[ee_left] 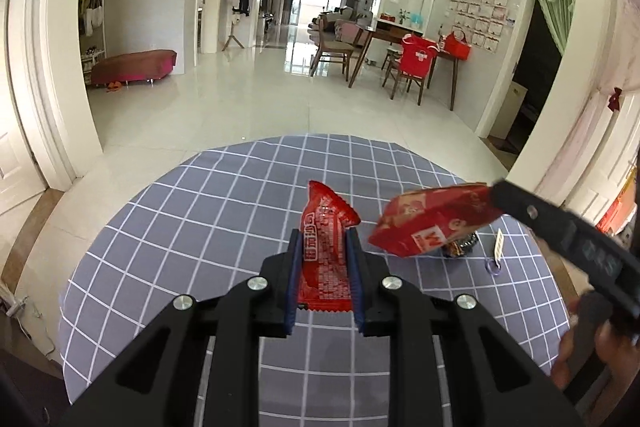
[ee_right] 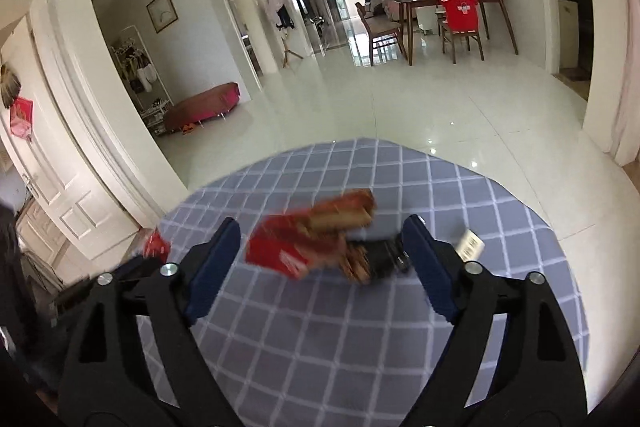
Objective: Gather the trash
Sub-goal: 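Grasp the red wrapper with the left tool while the right tool grasps the red paper bag, then carry the red wrapper and red paper bag over the blue basin and open both tools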
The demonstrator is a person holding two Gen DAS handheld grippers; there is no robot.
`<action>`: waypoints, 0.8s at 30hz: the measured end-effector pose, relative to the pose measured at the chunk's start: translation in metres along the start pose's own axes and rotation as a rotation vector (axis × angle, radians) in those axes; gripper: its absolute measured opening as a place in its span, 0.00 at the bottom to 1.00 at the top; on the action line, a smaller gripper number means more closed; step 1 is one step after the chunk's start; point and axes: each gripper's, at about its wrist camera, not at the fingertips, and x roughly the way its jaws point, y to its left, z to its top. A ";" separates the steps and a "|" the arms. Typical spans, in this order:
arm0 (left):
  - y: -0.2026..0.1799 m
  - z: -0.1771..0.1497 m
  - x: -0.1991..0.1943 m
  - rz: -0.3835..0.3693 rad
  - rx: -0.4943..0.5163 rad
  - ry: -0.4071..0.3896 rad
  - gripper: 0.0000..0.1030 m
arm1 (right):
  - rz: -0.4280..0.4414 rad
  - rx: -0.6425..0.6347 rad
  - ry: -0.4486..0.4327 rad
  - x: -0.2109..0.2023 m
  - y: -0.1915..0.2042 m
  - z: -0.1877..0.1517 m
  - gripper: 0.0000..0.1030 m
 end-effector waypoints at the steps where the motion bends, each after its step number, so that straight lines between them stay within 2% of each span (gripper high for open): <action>1: 0.002 0.000 0.001 0.001 -0.004 0.000 0.20 | -0.006 0.030 0.018 0.008 0.001 0.003 0.80; 3: 0.007 0.002 0.001 -0.003 -0.009 0.004 0.20 | 0.034 0.085 0.050 0.021 0.002 0.005 0.80; 8: 0.011 0.002 0.004 -0.014 -0.015 0.011 0.20 | 0.010 0.171 0.102 0.044 0.000 0.003 0.79; 9: 0.011 0.002 0.002 -0.016 -0.014 0.011 0.20 | 0.025 0.183 0.104 0.045 -0.001 0.001 0.63; 11: 0.012 0.001 -0.001 -0.021 -0.011 0.009 0.20 | 0.066 0.198 0.104 0.045 -0.001 -0.002 0.58; 17: 0.009 0.004 -0.015 -0.034 -0.013 -0.007 0.20 | 0.127 0.198 0.050 0.019 0.001 -0.008 0.55; 24: -0.017 0.003 -0.055 -0.073 0.032 -0.047 0.20 | 0.177 0.171 -0.073 -0.059 0.002 -0.003 0.55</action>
